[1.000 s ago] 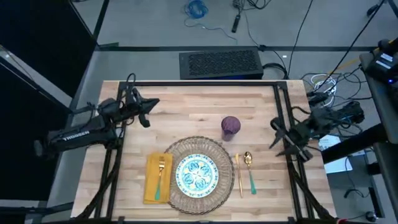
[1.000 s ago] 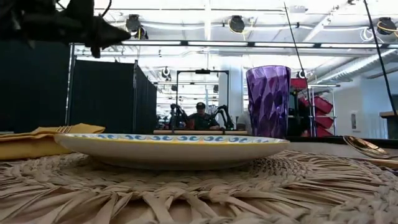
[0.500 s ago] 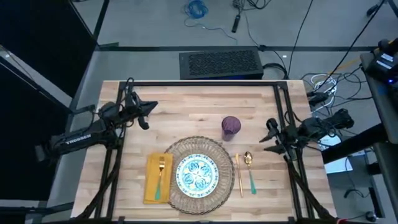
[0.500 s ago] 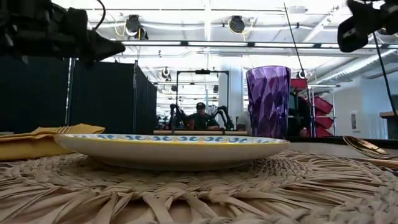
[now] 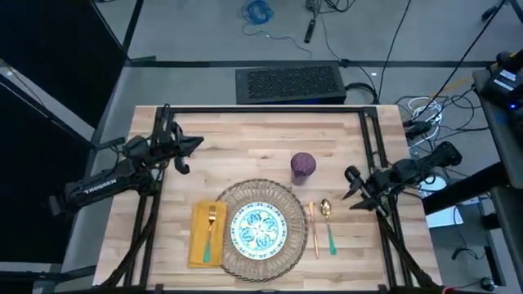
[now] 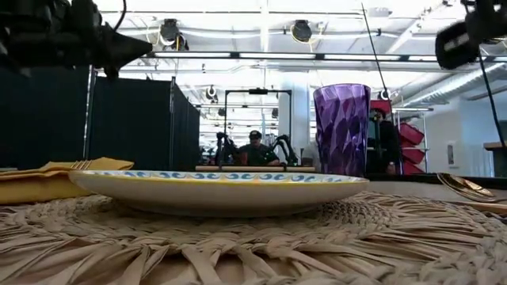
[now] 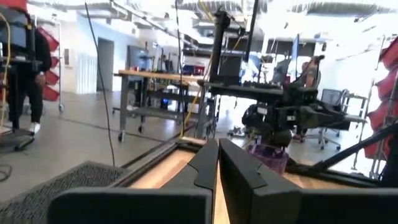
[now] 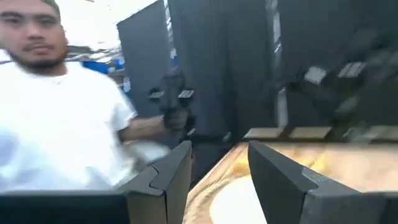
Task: Set table place
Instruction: Return to Home Position
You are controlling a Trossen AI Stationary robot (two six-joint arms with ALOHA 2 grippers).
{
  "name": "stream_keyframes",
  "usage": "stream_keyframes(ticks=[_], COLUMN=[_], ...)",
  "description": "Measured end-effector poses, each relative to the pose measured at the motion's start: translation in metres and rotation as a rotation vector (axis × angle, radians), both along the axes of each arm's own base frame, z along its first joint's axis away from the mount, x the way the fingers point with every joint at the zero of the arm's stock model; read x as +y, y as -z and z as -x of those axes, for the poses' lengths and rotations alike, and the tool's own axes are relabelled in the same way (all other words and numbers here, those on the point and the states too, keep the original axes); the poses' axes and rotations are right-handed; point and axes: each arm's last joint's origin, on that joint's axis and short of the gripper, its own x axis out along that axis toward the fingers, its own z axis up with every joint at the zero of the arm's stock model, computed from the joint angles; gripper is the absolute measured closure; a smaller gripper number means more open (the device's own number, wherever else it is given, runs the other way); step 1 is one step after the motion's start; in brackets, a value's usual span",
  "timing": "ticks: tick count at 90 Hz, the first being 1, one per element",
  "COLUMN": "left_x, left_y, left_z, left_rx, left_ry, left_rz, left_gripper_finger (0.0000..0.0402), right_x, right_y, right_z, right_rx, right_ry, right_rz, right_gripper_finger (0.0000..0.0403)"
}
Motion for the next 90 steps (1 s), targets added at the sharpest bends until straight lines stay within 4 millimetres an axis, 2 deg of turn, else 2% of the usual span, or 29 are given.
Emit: stream_keyframes(ticks=[21, 29, 37, 58, 76, 90], left_x=[-0.007, -0.009, -0.009, -0.008, -0.004, -0.003], left_y=[0.006, 0.023, 0.035, 0.037, 0.043, 0.044], left_z=[0.011, 0.014, 0.016, 0.016, 0.017, 0.016], left_rx=[0.027, -0.008, 0.057, 0.081, 0.119, 0.152], left_ry=[0.009, 0.000, -0.044, -0.056, -0.180, -0.209], left_rz=[-0.031, -0.016, 0.064, 0.044, 0.118, 0.081], left_gripper_finger=[0.0401, 0.0401, 0.0401, 0.0401, 0.0401, 0.0401], right_x=[0.003, 0.003, 0.001, 0.001, 0.000, 0.000], right_y=[0.003, 0.003, 0.005, 0.008, 0.011, 0.013], right_z=[0.001, 0.001, 0.000, -0.001, -0.002, -0.002], right_rx=[0.026, 0.017, 0.024, 0.057, 0.092, 0.107], right_ry=[0.006, 0.061, 0.128, 0.131, 0.172, 0.185], right_rz=[-0.008, 0.017, 0.034, 0.053, 0.055, 0.057], right_gripper_finger=[0.0257, 0.0257, 0.0257, 0.0257, 0.0257, 0.0257])
